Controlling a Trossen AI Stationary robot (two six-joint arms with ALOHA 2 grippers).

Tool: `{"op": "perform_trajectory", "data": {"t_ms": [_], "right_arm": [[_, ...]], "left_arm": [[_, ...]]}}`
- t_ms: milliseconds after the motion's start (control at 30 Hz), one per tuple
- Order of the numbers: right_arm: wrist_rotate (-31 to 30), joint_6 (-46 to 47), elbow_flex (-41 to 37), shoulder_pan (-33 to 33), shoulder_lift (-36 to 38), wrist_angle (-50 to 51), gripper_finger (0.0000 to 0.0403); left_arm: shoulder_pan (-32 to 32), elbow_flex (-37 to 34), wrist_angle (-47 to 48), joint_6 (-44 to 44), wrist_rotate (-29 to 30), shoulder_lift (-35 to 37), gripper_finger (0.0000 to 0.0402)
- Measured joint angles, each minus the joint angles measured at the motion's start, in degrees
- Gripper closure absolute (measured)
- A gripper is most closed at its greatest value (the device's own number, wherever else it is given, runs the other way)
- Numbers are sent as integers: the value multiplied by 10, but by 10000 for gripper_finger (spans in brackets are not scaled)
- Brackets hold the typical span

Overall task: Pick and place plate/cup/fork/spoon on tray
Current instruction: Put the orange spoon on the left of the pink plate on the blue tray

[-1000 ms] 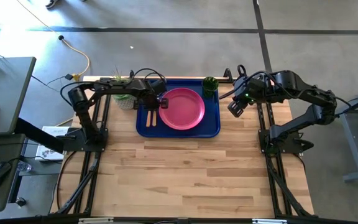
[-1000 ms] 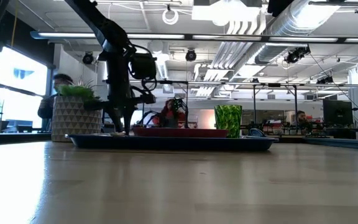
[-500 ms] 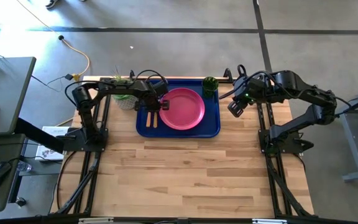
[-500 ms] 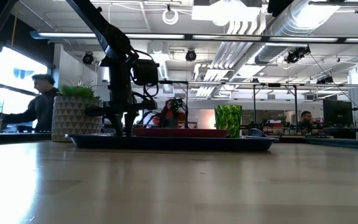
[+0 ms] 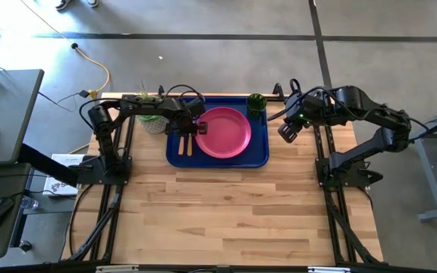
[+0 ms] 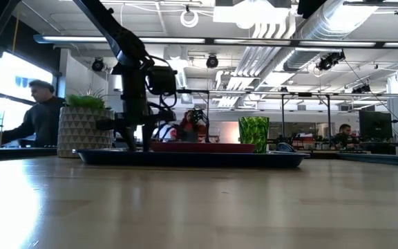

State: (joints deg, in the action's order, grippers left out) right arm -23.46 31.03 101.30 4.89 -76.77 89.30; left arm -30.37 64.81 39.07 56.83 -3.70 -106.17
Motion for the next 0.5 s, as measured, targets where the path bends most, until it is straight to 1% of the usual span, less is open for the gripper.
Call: {"op": "perform_trajectory", "data": {"t_ms": [500], "right_arm": [[0, 0, 0, 0, 0, 0, 265]], "left_arm": [[0, 2, 7, -5, -3, 0, 302]]}}
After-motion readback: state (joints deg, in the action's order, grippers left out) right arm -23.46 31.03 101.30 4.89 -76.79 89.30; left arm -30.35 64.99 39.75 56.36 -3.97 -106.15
